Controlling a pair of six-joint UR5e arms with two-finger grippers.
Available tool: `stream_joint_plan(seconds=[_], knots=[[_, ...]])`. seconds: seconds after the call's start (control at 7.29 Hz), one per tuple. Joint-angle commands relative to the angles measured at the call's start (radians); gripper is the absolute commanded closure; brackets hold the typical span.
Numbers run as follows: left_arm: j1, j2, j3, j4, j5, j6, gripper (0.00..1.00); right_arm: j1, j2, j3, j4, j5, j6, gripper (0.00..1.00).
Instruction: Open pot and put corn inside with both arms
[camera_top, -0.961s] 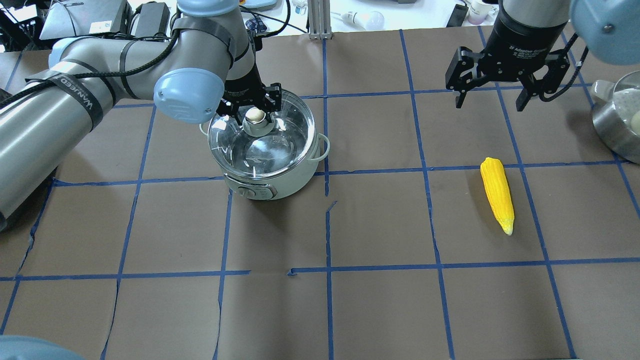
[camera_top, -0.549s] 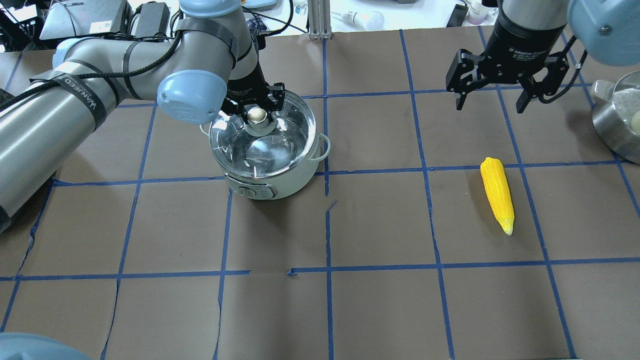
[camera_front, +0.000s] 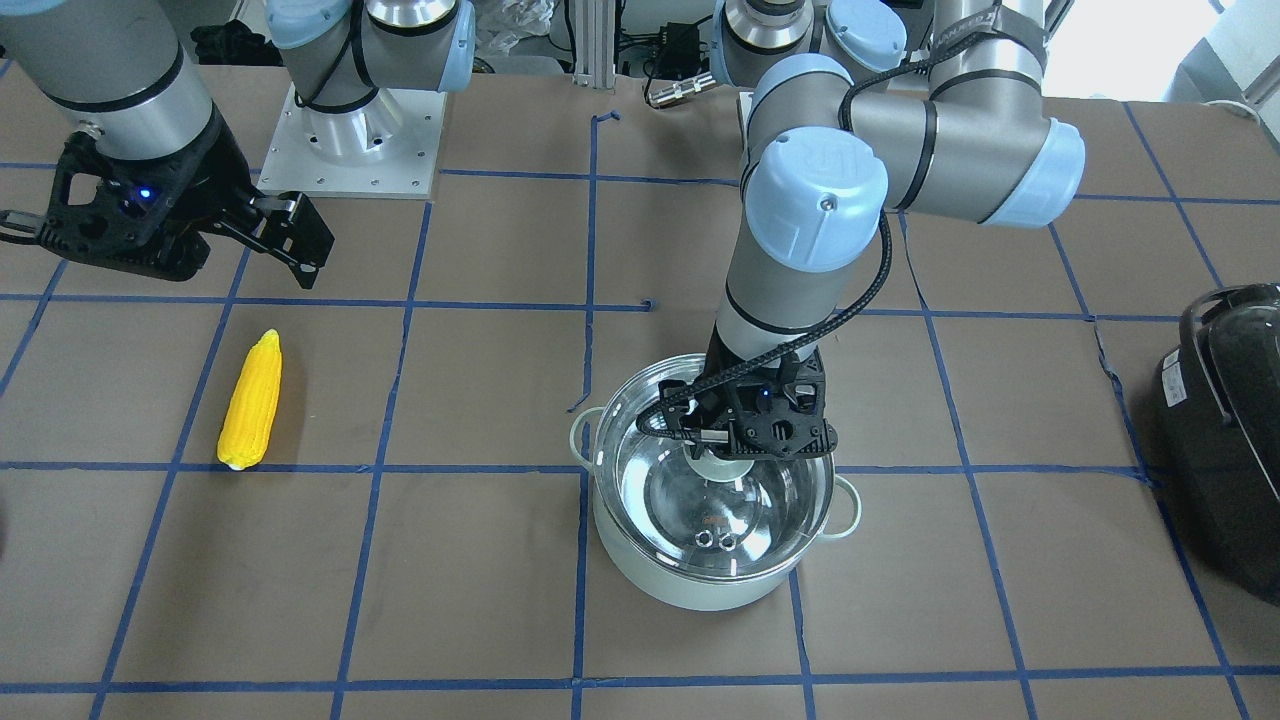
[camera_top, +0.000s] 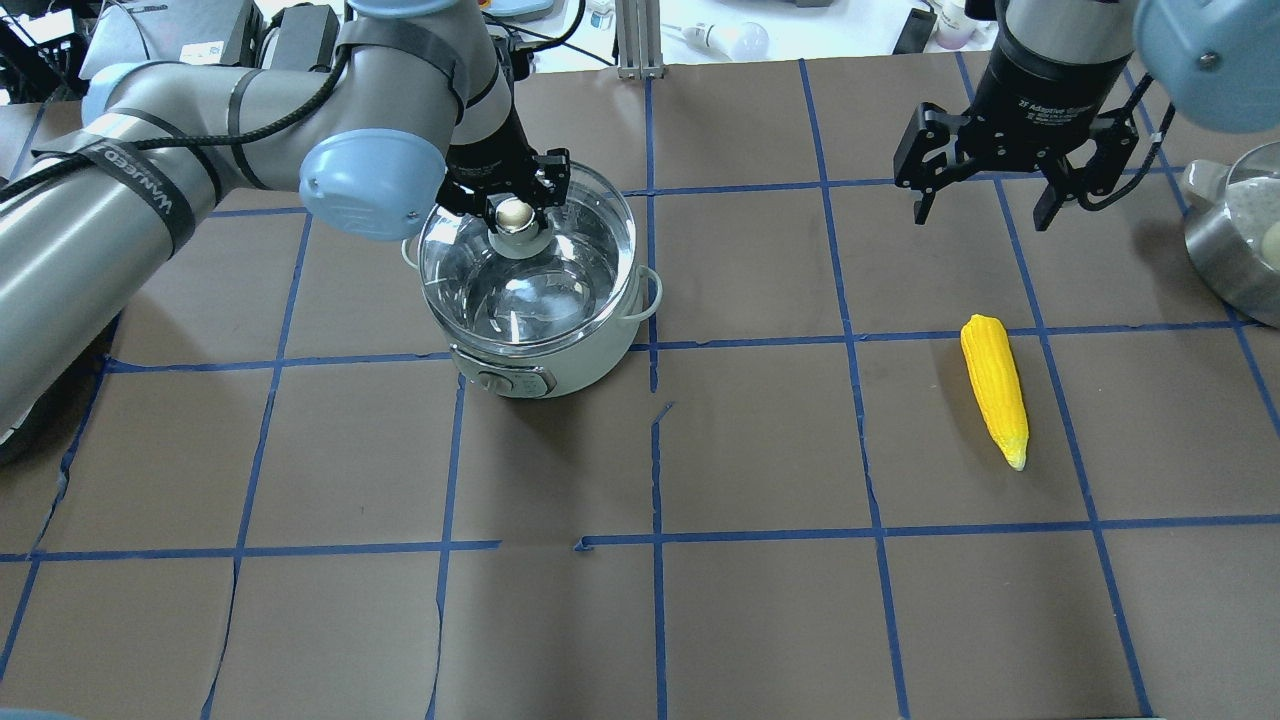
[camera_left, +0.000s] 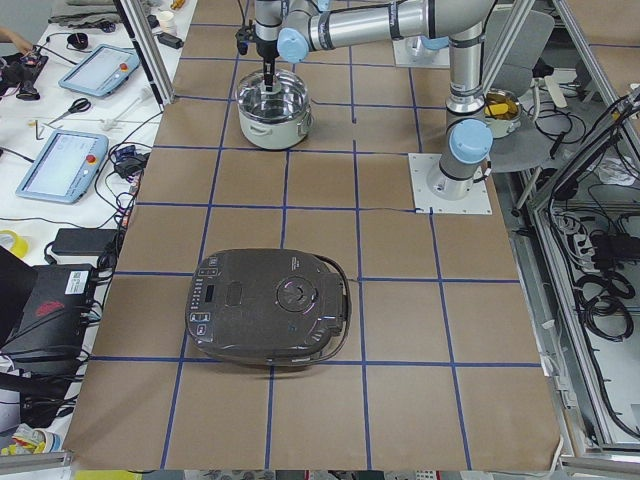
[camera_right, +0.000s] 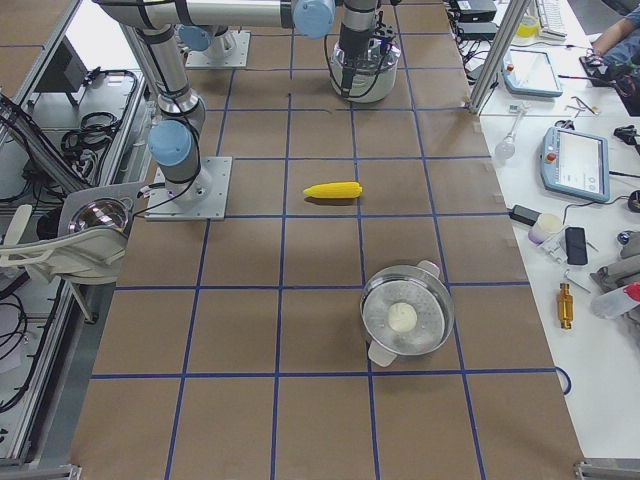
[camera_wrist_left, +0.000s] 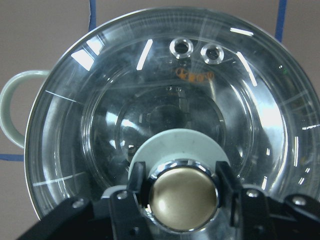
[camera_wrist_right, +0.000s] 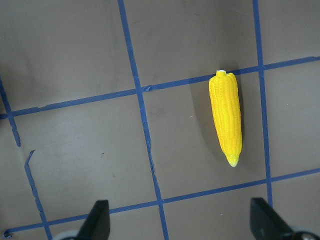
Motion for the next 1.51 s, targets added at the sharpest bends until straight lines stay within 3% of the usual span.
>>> stream_joint_plan(seconds=[0.0, 0.27, 0.55, 0.69, 1.1, 1.37], knots=[[0.071, 0.051, 0.068, -0.129, -0.006, 0.115, 0.84, 0.001, 0.001, 0.0, -0.006, 0.004, 0.0, 0.0], [0.253, 0.065, 0.061, -0.139, -0.011, 0.197, 0.84, -0.008, 0.004, 0.0, -0.01, 0.002, -0.013, 0.0], [0.353, 0.056, -0.003, -0.123, -0.006, 0.377, 0.88, -0.08, 0.022, 0.041, -0.053, 0.014, -0.123, 0.0], [0.424, 0.059, -0.078, -0.083, -0.009, 0.438, 0.92, -0.12, 0.024, 0.093, -0.108, 0.016, -0.199, 0.0], [0.505, 0.042, -0.308, 0.266, 0.01, 0.567, 0.93, -0.183, 0.024, 0.299, -0.368, 0.007, -0.312, 0.0], [0.57, 0.023, -0.351, 0.281, 0.023, 0.611, 0.96, -0.243, 0.03, 0.44, -0.476, 0.025, -0.357, 0.0]])
